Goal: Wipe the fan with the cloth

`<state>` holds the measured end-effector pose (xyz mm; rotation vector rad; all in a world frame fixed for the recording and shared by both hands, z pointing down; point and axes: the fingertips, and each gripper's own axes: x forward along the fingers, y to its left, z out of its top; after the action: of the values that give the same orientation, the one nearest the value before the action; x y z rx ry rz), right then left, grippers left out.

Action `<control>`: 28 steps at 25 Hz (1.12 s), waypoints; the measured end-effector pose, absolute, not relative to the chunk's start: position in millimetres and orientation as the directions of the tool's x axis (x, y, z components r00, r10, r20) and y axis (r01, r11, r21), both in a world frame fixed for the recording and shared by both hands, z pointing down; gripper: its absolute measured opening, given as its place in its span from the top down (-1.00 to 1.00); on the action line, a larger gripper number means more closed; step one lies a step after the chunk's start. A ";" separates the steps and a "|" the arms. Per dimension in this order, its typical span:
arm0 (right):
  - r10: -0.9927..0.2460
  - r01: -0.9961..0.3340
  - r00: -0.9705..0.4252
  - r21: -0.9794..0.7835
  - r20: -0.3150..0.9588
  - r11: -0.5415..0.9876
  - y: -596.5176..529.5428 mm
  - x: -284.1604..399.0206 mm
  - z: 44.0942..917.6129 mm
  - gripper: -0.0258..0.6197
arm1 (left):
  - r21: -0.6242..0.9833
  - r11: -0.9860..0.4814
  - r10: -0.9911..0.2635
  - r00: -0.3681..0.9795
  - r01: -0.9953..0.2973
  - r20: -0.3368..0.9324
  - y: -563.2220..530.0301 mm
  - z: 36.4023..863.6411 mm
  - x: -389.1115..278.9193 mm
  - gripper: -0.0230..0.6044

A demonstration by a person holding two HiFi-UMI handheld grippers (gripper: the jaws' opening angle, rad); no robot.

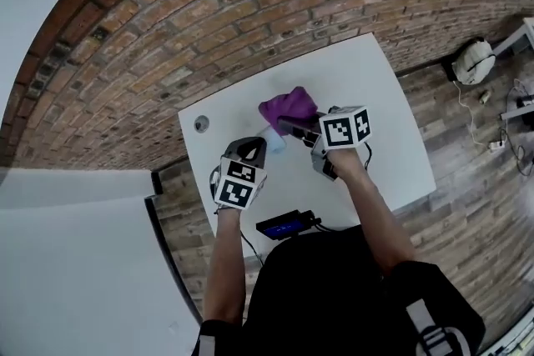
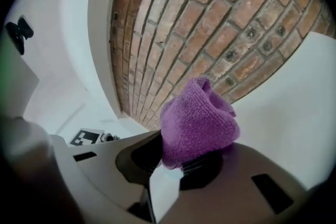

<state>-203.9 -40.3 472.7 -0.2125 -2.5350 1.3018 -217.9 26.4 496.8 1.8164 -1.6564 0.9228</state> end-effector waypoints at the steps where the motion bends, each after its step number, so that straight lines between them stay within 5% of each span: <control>1: 0.277 0.004 -0.941 -0.812 0.194 0.584 -32.7 -206.4 476.5 0.72 | -0.108 -0.138 -0.631 0.004 -0.985 0.776 26.2 498.2 -218.1 0.91; 7: 0.215 -0.052 -0.965 -0.916 0.148 0.397 -21.0 -200.2 533.4 0.72 | -0.151 -0.166 -0.599 -0.022 -0.974 0.800 31.0 499.9 -220.3 0.91; 13: 0.260 -0.266 -0.867 -0.836 0.425 0.480 -15.6 -176.8 607.9 0.72 | -0.163 -0.181 -0.572 -0.031 -0.970 0.820 33.6 498.1 -215.0 0.91; 20: 0.225 0.017 -0.969 -0.878 0.104 0.478 -27.0 -193.9 483.6 0.72 | -0.238 -0.235 -0.543 -0.075 -0.943 0.836 31.5 497.9 -216.7 0.91; 24: 0.209 -0.019 -0.971 -0.903 0.120 0.429 -12.6 -198.5 512.4 0.72 | -0.241 -0.242 -0.522 -0.083 -0.940 0.849 36.9 500.5 -218.3 0.91; 28: 0.223 -0.166 -0.937 -0.907 0.268 0.388 -7.4 -186.0 581.1 0.72 | -0.249 -0.236 -0.536 -0.088 -0.939 0.839 34.3 498.7 -218.1 0.91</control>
<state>-186.0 -7.4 581.1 -0.0495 -2.3054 1.5656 -218.1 34.3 498.7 1.7663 -1.5980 1.2685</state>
